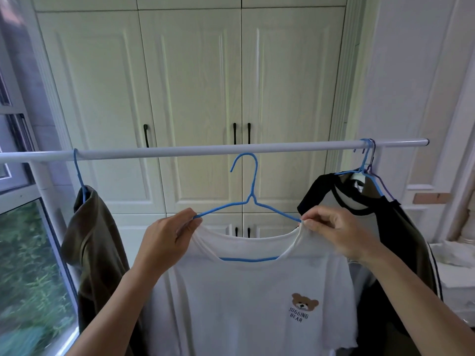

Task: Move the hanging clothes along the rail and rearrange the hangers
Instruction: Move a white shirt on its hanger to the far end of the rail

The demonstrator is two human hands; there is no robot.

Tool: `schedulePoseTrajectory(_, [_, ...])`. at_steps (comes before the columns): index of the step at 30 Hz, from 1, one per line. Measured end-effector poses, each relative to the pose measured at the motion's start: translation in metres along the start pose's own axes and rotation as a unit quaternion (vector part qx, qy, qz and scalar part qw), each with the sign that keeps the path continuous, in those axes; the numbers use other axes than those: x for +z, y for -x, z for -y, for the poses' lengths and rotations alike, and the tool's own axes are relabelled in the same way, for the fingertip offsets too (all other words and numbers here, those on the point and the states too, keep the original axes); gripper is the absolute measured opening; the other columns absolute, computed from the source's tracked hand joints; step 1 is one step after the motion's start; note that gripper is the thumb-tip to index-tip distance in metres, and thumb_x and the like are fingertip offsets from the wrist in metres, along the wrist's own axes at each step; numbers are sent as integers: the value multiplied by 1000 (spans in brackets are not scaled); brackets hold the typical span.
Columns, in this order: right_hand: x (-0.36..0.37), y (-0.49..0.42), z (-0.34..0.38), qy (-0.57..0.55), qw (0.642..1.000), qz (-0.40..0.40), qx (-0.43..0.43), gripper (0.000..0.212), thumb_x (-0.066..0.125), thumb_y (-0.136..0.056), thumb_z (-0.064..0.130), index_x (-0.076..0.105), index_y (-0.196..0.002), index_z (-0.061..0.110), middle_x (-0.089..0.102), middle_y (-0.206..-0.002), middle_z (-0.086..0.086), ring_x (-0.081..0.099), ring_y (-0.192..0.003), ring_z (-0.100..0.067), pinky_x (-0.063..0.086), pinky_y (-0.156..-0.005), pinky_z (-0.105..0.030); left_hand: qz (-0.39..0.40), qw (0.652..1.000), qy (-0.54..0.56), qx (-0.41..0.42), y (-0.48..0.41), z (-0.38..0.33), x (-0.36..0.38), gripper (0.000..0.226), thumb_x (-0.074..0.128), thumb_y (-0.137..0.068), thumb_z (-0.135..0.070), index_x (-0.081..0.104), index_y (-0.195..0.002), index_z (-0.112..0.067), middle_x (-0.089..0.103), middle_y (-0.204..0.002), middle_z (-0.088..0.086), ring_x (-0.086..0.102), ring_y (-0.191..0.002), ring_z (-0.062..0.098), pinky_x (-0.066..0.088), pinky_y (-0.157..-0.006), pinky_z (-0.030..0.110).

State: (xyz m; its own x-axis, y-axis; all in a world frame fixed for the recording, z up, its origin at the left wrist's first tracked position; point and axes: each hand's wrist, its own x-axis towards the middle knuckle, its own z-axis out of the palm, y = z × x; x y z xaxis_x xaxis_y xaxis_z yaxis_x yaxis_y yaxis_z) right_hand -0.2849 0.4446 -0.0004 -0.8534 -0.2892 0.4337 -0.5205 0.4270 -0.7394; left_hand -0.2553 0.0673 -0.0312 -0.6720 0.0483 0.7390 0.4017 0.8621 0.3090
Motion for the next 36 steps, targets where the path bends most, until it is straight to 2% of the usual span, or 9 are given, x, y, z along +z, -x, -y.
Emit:
schedulePoseTrajectory(4, [-9,7,0,-67,997,-12,25,18,65,-97,17,80,-91,23,79,-92,-7,73,-93,-30,54,-88,-41,-7,999,33,-17,-1,5,2,27,48,-98,-46,56,-84,-23,50,-56,2,49,-56,25,48,-55,40])
schedulePoseTrajectory(7, [-17,10,0,-53,998,20,16,21,59,-101,18,71,-84,15,67,-77,-4,59,-72,-25,46,-74,-41,-8,998,64,-24,-4,7,4,29,49,-97,-48,56,-83,-23,48,-56,6,45,-54,26,46,-52,40])
schedulePoseTrajectory(14, [-24,18,2,-22,999,24,-3,43,57,-101,15,37,-64,6,32,-63,-1,31,-59,-15,28,-55,-23,-11,997,77,-11,-23,-10,19,22,54,-96,-43,56,-82,-26,52,-62,-12,44,-55,14,42,-55,32])
schedulePoseTrajectory(18, [-35,27,0,-27,1000,-14,0,44,58,-97,27,38,-58,21,30,-59,5,30,-56,-10,27,-53,-22,-35,993,108,-41,-43,-20,39,22,68,-94,-43,56,-86,-26,53,-58,-4,48,-54,17,45,-54,36])
schedulePoseTrajectory(20, [-45,32,-1,-6,999,-51,-7,44,58,-94,33,38,-61,13,30,-59,2,29,-56,-14,26,-53,-29,-22,990,129,-55,-52,-23,52,23,71,-92,-43,57,-86,-26,56,-60,-2,52,-58,16,45,-56,32])
schedulePoseTrajectory(23, [-65,40,-7,12,994,-105,-7,45,59,-97,28,40,-65,2,31,-61,-2,30,-58,-20,23,-55,-38,13,986,167,-25,-59,-26,71,23,59,-95,-45,59,-86,-24,59,-66,-6,54,-61,12,42,-58,24])
schedulePoseTrajectory(26, [-85,50,-15,26,990,-139,13,42,59,-99,19,39,-64,4,30,-62,1,31,-59,-16,24,-55,-30,34,975,221,-12,-64,-27,91,22,44,-102,-29,57,-87,-21,54,-68,-3,47,-61,6,37,-58,22])
schedulePoseTrajectory(31, [-108,60,-26,72,980,-183,38,42,64,-96,23,42,-64,7,30,-58,6,31,-54,-9,23,-51,-25,57,984,167,30,-92,-37,133,19,41,-102,-27,56,-91,-23,60,-79,-9,55,-78,1,40,-69,12])
schedulePoseTrajectory(36, [-128,59,-30,107,967,-225,46,46,65,-97,26,37,-62,12,29,-57,5,31,-54,-9,23,-51,-26,40,987,145,53,-140,-56,177,19,42,-103,-29,57,-92,-24,60,-85,-5,54,-76,15,44,-71,32])
